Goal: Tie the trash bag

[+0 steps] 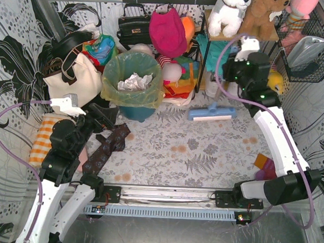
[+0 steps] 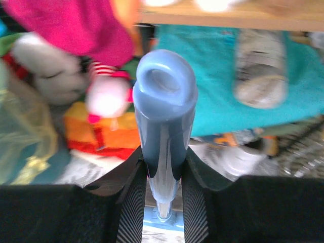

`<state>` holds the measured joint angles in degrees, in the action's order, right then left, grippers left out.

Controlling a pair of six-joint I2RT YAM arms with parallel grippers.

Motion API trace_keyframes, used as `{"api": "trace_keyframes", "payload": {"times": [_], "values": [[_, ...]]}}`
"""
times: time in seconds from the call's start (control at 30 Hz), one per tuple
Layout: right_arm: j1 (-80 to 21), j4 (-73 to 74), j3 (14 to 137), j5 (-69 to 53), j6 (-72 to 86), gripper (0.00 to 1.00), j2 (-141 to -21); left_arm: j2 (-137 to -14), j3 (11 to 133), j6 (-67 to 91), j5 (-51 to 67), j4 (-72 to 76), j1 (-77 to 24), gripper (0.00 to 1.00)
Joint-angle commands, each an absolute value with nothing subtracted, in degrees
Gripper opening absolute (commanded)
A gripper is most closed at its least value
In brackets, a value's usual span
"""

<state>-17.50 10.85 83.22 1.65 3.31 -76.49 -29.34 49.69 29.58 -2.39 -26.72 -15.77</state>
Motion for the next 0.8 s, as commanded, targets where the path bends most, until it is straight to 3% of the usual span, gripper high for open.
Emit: {"api": "trace_keyframes", "payload": {"times": [0.0,0.3,0.77], "values": [[-9.7,10.0,86.0,1.7,3.2,0.0,-75.3,-29.4,50.1,30.4,-3.0,-25.9,-16.0,0.98],[2.7,11.3,94.5,-8.0,0.9,0.0,-85.0,-29.1,50.4,31.4,-3.9,-27.0,-16.0,0.98],[8.2,8.2,99.4,-14.3,-0.3,0.0,-93.4,-28.8,50.6,31.8,-4.5,-28.1,-16.0,0.98]]}}
